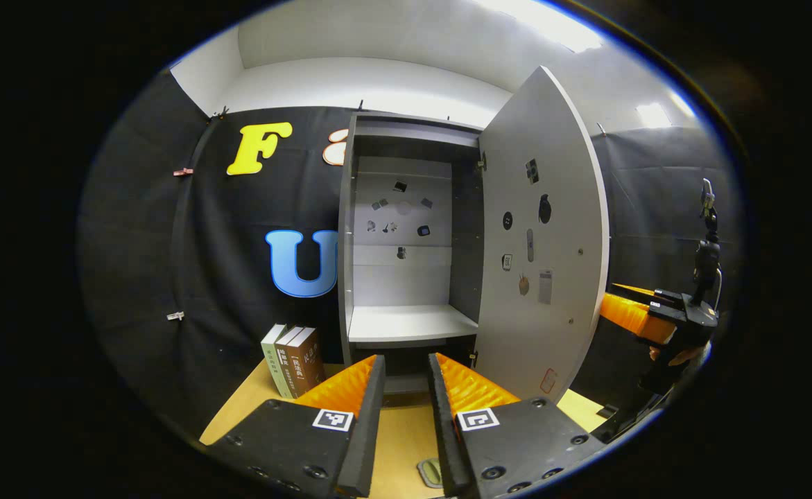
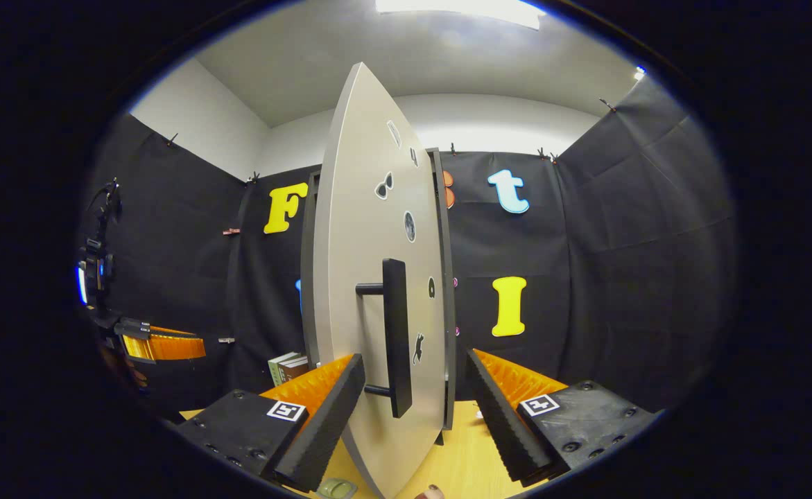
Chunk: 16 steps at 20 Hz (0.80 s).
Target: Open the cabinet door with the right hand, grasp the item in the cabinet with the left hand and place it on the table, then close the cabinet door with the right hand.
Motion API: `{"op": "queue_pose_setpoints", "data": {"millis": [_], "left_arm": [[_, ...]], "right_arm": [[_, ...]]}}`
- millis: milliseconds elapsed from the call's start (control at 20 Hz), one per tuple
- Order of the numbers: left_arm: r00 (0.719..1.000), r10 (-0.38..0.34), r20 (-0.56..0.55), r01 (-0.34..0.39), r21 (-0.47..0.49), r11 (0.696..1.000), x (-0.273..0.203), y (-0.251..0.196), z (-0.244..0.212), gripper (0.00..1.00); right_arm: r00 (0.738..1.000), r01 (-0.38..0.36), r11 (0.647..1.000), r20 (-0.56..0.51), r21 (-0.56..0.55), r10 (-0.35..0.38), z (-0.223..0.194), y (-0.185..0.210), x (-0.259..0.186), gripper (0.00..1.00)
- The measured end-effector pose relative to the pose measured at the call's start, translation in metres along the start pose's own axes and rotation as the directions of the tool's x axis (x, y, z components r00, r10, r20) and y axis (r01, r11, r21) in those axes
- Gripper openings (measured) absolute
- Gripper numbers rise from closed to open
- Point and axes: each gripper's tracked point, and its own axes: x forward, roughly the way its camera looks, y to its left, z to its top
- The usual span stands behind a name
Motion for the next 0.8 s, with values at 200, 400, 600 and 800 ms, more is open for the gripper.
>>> {"op": "queue_pose_setpoints", "data": {"millis": [200, 400, 600, 800], "left_arm": [[0.999, -0.05, -0.014, 0.05, 0.003, 0.999, 0.008, 0.047, -0.005, 0.4], [0.998, -0.055, -0.033, 0.055, 0.016, 0.998, 0.009, 0.092, -0.014, 0.4], [0.998, -0.037, -0.041, 0.037, -0.004, 0.999, 0.007, 0.126, -0.014, 0.4], [0.999, -0.026, -0.023, 0.026, 0.007, 1.0, 0.007, 0.133, -0.003, 0.4]], "right_arm": [[1.0, 0.028, 1.0, -0.006, 0.012, -0.028, -0.012, 0.056, 0.022, 0.96], [1.0, -0.024, 1.0, -0.02, -0.011, 0.024, -0.026, 0.122, 0.062, 0.96], [0.996, -0.087, 0.996, -0.023, -0.027, 0.086, -0.037, 0.175, 0.1, 0.98], [0.996, -0.091, 0.995, -0.009, -0.034, 0.091, -0.029, 0.176, 0.097, 0.97]]}}
